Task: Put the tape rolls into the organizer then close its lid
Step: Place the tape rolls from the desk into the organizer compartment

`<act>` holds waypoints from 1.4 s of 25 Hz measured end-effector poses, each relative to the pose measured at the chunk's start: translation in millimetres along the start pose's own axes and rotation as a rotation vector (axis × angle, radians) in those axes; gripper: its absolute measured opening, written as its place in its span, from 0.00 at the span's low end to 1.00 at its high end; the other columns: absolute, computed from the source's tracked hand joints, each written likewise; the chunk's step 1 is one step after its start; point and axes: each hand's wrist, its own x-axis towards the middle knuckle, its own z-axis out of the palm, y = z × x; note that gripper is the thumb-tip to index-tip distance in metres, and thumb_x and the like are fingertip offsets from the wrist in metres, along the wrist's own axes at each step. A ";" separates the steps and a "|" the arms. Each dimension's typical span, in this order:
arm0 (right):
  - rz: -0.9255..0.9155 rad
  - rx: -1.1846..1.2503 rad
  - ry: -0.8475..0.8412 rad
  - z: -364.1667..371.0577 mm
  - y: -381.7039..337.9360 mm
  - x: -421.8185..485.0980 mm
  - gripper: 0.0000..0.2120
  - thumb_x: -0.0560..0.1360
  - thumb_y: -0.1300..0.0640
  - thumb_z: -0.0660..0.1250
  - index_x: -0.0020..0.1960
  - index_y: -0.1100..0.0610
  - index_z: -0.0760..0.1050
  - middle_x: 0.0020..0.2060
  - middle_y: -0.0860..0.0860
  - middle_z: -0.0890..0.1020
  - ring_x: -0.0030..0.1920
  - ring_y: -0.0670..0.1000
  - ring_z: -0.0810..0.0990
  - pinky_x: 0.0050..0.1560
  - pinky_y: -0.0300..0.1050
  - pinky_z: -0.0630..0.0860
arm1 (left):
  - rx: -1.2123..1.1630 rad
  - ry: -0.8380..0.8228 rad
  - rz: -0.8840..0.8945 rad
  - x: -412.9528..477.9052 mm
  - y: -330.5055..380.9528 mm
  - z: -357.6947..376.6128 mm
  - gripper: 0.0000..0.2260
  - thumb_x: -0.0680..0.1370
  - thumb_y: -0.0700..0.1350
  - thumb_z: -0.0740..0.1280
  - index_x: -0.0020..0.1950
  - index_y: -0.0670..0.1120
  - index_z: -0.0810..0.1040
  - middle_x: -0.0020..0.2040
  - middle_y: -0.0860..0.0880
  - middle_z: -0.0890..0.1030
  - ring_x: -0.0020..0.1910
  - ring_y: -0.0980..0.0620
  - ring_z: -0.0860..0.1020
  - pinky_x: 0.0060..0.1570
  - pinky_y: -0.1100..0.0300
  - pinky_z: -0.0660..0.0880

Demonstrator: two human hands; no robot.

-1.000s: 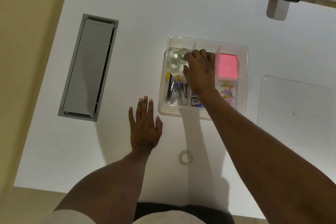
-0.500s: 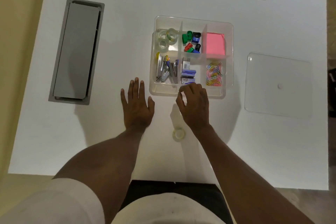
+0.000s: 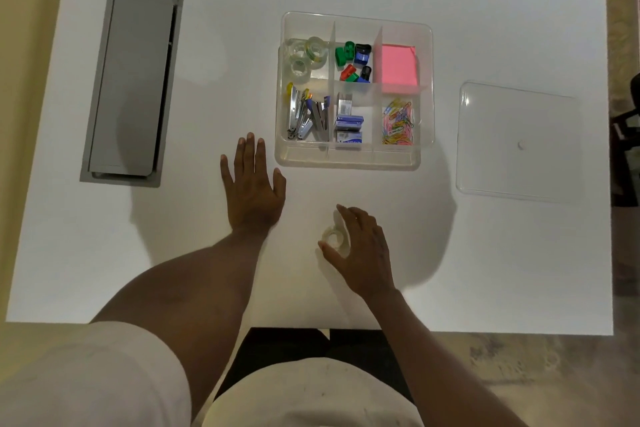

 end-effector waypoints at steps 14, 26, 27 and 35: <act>-0.138 0.181 0.212 -31.2 -49.9 84.7 0.25 0.72 0.54 0.76 0.67 0.57 0.74 0.63 0.57 0.75 0.65 0.55 0.73 0.63 0.45 0.76 | 0.004 -0.017 -0.002 1.6 -0.6 0.3 0.30 0.86 0.59 0.50 0.86 0.48 0.52 0.87 0.47 0.53 0.87 0.46 0.50 0.84 0.37 0.48; -0.223 -0.088 0.359 -82.6 -101.2 275.6 0.19 0.72 0.48 0.74 0.57 0.56 0.74 0.50 0.52 0.81 0.52 0.55 0.76 0.55 0.51 0.73 | 0.041 -0.090 -0.035 4.8 0.4 -1.5 0.31 0.85 0.58 0.51 0.86 0.49 0.53 0.87 0.47 0.52 0.87 0.46 0.50 0.84 0.37 0.47; -0.216 -0.186 0.333 -82.7 -102.4 287.3 0.19 0.72 0.46 0.73 0.56 0.56 0.74 0.49 0.52 0.81 0.52 0.56 0.76 0.54 0.52 0.72 | 0.036 -0.087 -0.031 4.6 0.2 -1.5 0.31 0.85 0.58 0.52 0.86 0.48 0.53 0.87 0.47 0.53 0.87 0.46 0.50 0.84 0.37 0.48; -0.149 -0.577 0.162 -74.4 -102.3 321.5 0.23 0.71 0.41 0.73 0.56 0.56 0.76 0.47 0.55 0.84 0.55 0.58 0.77 0.57 0.54 0.68 | 0.022 -0.098 -0.035 4.9 0.1 -0.5 0.31 0.85 0.56 0.55 0.86 0.47 0.54 0.87 0.46 0.54 0.87 0.46 0.51 0.84 0.36 0.51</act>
